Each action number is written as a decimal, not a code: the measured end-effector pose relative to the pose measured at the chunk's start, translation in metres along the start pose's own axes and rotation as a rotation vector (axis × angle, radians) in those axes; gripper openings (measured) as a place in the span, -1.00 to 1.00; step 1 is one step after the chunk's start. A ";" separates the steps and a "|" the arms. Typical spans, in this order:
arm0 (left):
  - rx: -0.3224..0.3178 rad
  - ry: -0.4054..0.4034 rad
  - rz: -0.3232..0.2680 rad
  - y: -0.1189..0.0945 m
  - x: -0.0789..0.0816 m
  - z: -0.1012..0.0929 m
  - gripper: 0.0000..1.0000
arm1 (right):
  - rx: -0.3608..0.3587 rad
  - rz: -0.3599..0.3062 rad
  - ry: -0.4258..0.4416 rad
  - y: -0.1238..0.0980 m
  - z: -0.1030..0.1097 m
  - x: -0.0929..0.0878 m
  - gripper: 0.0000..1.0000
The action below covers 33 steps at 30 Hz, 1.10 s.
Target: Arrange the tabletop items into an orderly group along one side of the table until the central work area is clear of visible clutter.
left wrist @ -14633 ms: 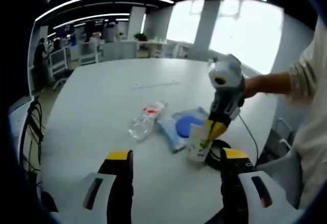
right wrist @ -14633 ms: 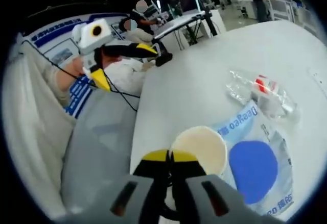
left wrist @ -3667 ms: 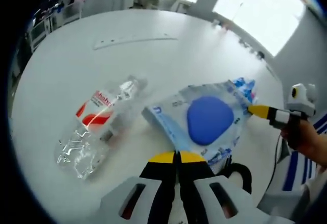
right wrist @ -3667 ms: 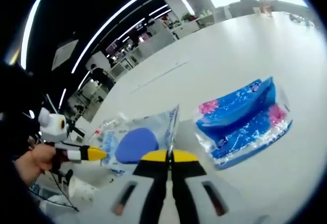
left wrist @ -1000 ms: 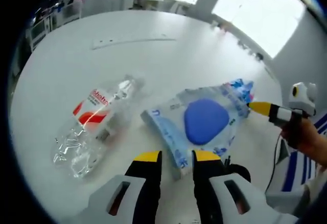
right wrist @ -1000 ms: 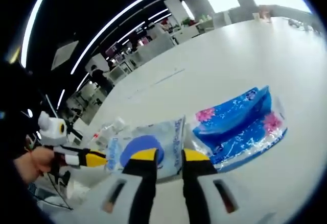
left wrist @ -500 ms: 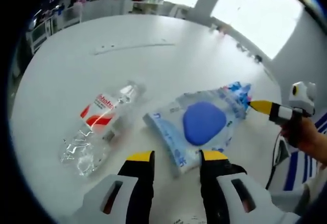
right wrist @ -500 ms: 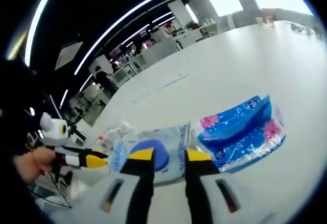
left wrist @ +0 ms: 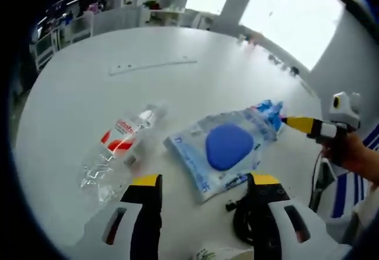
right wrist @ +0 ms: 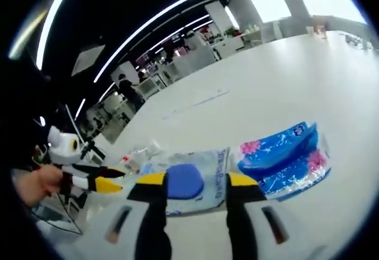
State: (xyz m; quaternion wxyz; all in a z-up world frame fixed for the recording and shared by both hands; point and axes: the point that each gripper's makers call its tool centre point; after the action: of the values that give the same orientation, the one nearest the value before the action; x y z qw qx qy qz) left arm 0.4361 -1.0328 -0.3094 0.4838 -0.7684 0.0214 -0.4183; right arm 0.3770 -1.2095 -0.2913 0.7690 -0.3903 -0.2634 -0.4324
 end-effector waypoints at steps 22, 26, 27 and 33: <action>-0.056 0.021 -0.121 -0.065 -0.004 -0.020 0.85 | 0.085 0.108 -0.178 -0.017 0.041 -0.015 0.24; -0.059 0.025 -0.155 -0.080 -0.008 -0.021 0.87 | 0.105 0.140 -0.228 -0.019 0.050 -0.020 0.39; -0.056 0.031 -0.153 -0.082 -0.011 -0.020 0.85 | 0.110 0.147 -0.232 -0.019 0.054 -0.023 0.43; -0.047 0.046 -0.165 -0.099 -0.025 -0.019 0.85 | 0.126 0.194 -0.300 -0.024 0.068 -0.033 0.42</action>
State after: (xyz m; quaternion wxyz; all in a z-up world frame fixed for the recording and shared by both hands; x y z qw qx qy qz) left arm 0.3707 -0.9832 -0.2456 0.4288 -0.7689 -0.0208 -0.4738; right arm 0.3360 -1.1461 -0.2693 0.7822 -0.4248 -0.3628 -0.2757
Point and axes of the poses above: the point that each gripper's makers call its tool centre point, and the gripper's own axes: y roughly forward along the fingers, z roughly to its left, x roughly out of its top, and after that the axes turned 10 degrees about x, right-handed
